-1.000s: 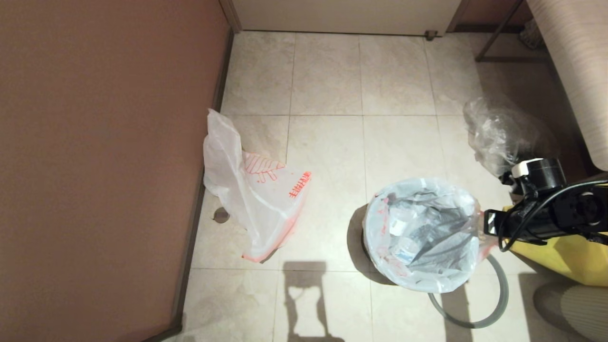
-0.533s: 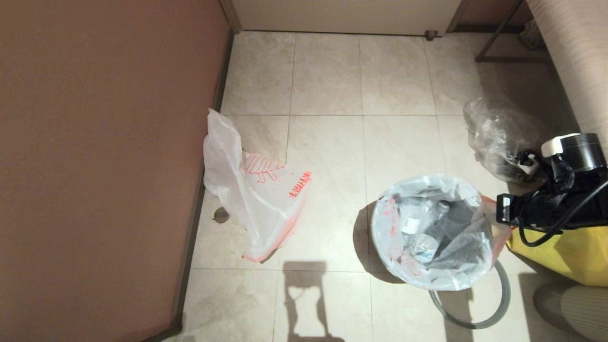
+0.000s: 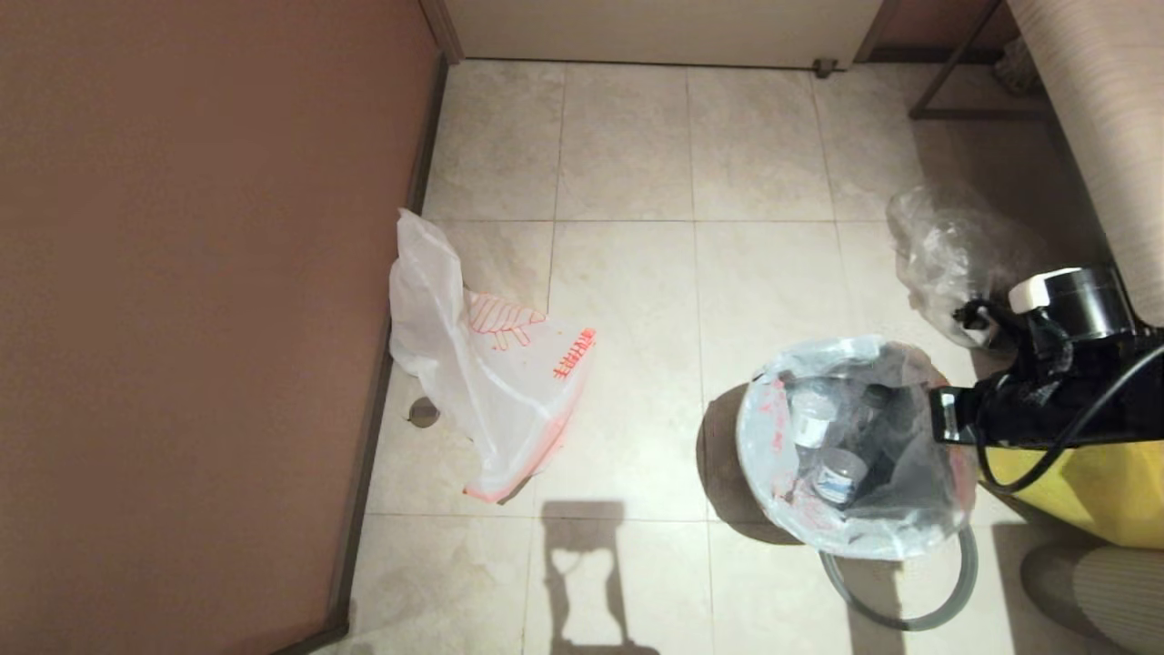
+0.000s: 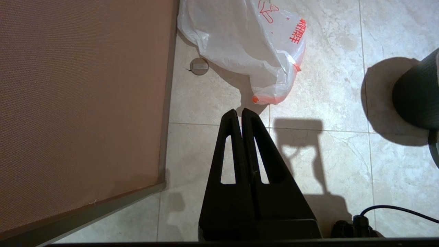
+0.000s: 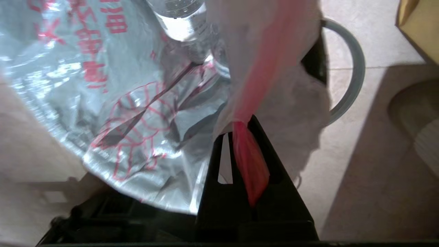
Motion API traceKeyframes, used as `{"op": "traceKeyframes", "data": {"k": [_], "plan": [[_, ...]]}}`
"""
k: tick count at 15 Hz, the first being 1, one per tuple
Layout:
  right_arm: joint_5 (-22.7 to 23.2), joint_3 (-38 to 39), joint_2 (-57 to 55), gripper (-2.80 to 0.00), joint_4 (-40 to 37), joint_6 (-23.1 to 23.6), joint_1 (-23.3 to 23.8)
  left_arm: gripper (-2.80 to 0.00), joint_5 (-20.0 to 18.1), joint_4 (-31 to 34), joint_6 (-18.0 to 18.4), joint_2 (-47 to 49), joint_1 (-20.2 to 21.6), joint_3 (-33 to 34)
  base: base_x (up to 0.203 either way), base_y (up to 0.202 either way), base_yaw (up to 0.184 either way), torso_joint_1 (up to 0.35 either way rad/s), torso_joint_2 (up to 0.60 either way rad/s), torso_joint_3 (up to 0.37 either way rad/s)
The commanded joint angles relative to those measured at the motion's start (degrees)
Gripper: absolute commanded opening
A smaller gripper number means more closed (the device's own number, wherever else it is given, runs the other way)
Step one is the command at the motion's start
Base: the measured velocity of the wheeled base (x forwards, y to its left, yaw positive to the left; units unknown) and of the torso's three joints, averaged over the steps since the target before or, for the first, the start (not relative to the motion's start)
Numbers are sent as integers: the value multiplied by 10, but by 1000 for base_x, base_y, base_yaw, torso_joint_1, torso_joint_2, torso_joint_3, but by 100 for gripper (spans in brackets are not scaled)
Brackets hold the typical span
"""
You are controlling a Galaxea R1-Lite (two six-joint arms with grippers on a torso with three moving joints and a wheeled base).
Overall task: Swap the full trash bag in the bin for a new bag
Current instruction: Place the trash bag on the floor
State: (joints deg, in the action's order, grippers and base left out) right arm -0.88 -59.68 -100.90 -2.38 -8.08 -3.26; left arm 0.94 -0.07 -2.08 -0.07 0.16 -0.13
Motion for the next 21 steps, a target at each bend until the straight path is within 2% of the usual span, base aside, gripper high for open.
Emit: {"op": "traceKeyframes", "data": {"k": [1, 3, 7, 10, 14, 16, 18, 21], "plan": [[-45, -11, -97, -280, 59, 14, 5, -280, 0, 0, 0, 1, 0, 0, 0, 0, 0, 0, 0, 0], [-109, -44, -143, -280, 94, 35, 4, -280, 0, 0, 0, 1, 0, 0, 0, 0, 0, 0, 0, 0], [-123, -57, -141, -280, 92, 47, -67, -280, 0, 0, 0, 1, 0, 0, 0, 0, 0, 0, 0, 0], [-148, -101, -182, -280, 88, 55, -69, -280, 0, 0, 0, 1, 0, 0, 0, 0, 0, 0, 0, 0], [-196, -246, -242, -280, 6, 57, -87, -280, 0, 0, 0, 1, 0, 0, 0, 0, 0, 0, 0, 0], [-208, -302, -249, -280, -55, 48, -129, -280, 0, 0, 0, 1, 0, 0, 0, 0, 0, 0, 0, 0], [-203, -302, -230, -280, -100, 25, -169, -280, 0, 0, 0, 1, 0, 0, 0, 0, 0, 0, 0, 0], [-219, -309, -265, -280, -128, 27, -177, -280, 0, 0, 0, 1, 0, 0, 0, 0, 0, 0, 0, 0]]}}
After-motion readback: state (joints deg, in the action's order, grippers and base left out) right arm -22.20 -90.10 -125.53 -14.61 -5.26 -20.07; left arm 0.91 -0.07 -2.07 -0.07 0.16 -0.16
